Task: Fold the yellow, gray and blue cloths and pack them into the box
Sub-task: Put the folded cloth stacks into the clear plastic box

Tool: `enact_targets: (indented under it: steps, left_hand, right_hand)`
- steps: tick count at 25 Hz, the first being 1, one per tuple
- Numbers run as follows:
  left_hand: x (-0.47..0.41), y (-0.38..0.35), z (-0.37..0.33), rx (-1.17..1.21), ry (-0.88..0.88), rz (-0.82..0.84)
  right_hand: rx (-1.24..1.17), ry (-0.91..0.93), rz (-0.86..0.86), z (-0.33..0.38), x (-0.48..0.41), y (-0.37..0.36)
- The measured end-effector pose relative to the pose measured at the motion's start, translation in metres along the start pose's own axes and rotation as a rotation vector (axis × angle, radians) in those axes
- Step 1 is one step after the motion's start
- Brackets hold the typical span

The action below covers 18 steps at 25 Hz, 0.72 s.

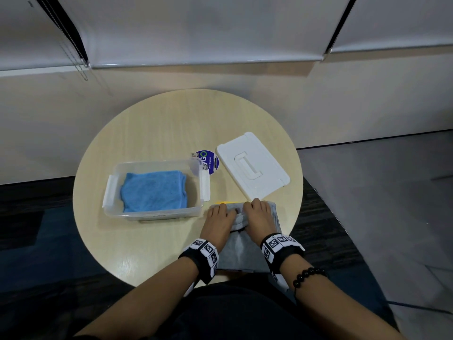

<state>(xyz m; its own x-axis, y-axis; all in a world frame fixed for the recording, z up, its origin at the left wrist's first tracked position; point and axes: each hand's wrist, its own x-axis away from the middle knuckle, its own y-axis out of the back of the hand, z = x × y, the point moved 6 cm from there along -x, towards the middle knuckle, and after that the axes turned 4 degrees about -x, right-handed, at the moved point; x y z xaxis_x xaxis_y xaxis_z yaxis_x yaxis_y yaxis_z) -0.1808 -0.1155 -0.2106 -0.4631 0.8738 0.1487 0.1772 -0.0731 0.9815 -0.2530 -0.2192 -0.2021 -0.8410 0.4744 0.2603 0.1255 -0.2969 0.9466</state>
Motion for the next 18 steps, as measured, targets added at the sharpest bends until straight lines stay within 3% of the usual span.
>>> enact_targets:
  steps: [6,14,18]
  left_hand:
    - [-0.01,-0.011,0.008,-0.019,0.004,0.173]
    - [-0.006,-0.004,0.002,-0.044,0.037,0.051]
    - [-0.015,0.006,0.016,0.089,0.162,0.236]
  right_hand:
    - [-0.065,0.036,0.032,-0.001,-0.005,-0.008]
    - [-0.056,0.014,0.043,-0.006,-0.007,-0.011]
    - [0.016,0.046,0.195,-0.003,-0.015,0.01]
